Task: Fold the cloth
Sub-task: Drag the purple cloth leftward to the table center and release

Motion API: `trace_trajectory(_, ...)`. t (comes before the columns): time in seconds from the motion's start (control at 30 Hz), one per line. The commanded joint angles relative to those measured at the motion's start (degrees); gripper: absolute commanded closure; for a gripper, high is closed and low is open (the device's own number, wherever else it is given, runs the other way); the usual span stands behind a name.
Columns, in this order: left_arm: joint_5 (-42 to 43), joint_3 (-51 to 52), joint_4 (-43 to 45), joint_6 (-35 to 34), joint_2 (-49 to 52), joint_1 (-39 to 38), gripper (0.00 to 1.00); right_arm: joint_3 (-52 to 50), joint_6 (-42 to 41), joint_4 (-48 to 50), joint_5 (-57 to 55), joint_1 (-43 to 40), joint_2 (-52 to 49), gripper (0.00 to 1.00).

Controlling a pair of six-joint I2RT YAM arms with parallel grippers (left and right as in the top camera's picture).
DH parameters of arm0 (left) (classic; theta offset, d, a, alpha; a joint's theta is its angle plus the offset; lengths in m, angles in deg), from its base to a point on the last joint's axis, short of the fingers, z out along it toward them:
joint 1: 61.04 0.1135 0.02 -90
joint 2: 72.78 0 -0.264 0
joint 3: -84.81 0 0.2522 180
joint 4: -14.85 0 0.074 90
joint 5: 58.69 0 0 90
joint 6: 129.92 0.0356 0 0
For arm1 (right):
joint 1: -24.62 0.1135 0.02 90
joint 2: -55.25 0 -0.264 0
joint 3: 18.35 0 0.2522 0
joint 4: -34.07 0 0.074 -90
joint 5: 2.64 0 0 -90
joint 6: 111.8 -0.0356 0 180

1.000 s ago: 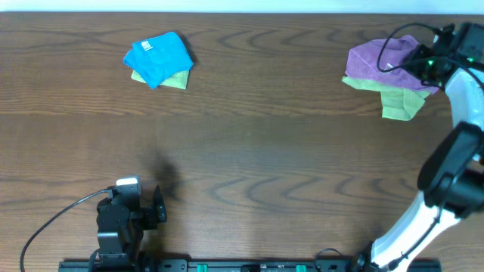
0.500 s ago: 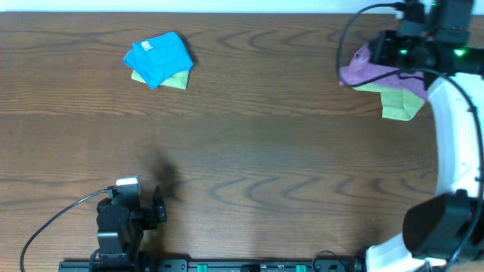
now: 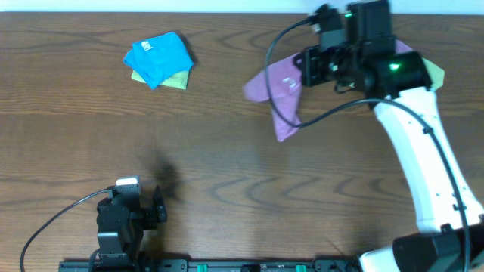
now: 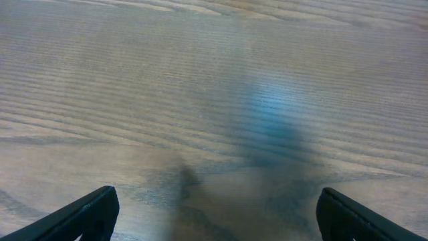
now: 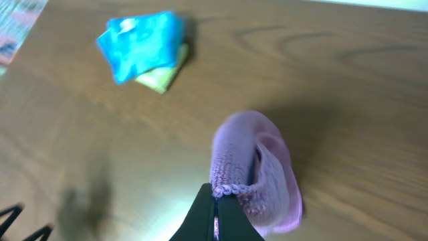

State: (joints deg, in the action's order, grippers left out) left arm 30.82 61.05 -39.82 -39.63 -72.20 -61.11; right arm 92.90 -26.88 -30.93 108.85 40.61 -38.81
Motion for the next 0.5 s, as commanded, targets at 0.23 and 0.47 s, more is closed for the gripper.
trace_trajectory(0.23, -1.4, 0.8, -0.8, 1.0, -0.4, -0.1, 0.05, 0.7, 0.8, -5.3, 5.4, 11.2, 8.2, 0.99)
trace_trajectory(0.47, -1.4, 0.8, -0.8, 1.0, -0.4, -0.1, 0.05, 0.7, -2.3, -12.0, 1.7, 17.2, 13.0, 0.99)
